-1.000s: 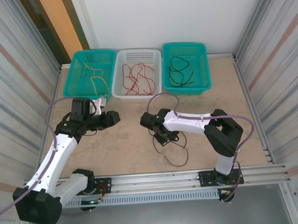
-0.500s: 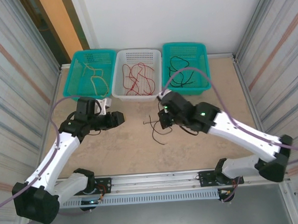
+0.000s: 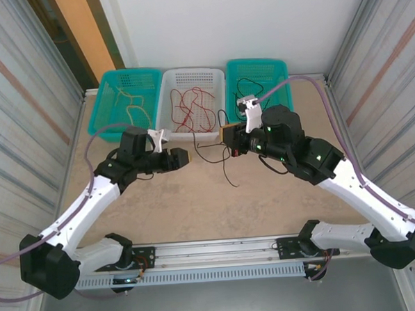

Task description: Untangle the cables

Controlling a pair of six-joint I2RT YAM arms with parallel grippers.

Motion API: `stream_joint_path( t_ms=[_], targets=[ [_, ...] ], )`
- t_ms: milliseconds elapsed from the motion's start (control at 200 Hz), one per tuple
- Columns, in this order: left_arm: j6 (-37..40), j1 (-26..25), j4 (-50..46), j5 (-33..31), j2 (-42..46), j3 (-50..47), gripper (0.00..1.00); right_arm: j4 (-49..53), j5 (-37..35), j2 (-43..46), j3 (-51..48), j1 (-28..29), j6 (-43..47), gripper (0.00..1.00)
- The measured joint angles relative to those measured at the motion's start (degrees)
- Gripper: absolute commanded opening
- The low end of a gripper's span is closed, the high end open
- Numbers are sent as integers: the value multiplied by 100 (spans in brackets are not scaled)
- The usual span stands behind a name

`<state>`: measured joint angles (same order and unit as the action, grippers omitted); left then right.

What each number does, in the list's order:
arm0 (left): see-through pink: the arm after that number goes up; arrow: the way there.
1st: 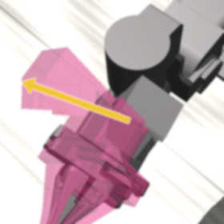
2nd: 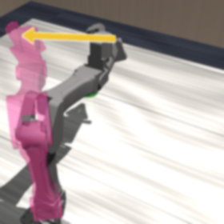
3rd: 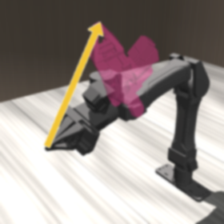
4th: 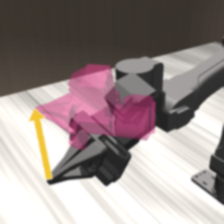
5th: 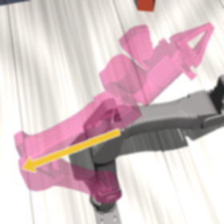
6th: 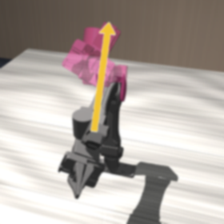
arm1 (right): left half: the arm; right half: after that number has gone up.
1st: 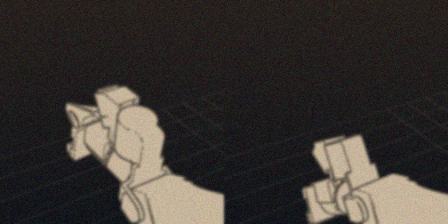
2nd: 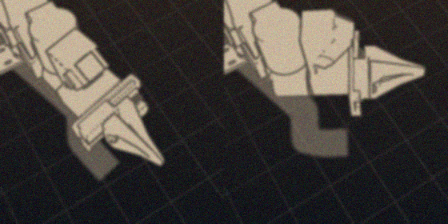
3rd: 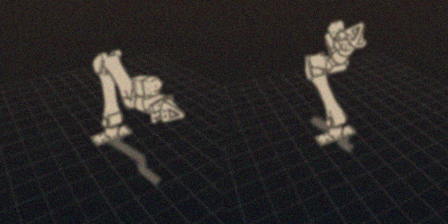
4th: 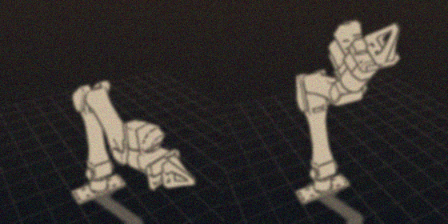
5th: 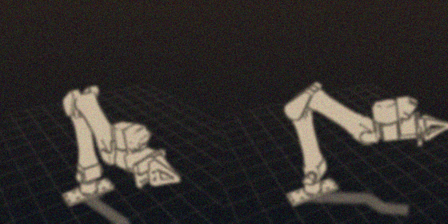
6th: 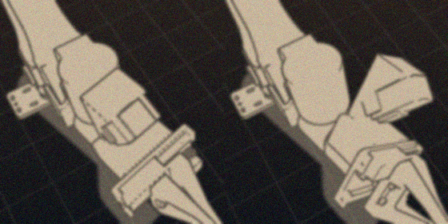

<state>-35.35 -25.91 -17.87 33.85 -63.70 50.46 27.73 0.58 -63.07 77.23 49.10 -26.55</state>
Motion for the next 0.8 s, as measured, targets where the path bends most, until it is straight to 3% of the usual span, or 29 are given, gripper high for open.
stream_joint_path(
  t_ms=[426, 727, 802],
  targets=[
    [-833, -9, 1346, 417, -247, -20, 65, -546, 557, -76, 15, 81, -155, 0],
    [-1314, -9, 1838, 560, -422, -155, 54, -713, 702, -83, 92, 81, -173, 0],
    [-1360, -9, 1862, 564, -481, -157, 46, -715, 702, -83, 96, 81, -173, 0]
  ],
)
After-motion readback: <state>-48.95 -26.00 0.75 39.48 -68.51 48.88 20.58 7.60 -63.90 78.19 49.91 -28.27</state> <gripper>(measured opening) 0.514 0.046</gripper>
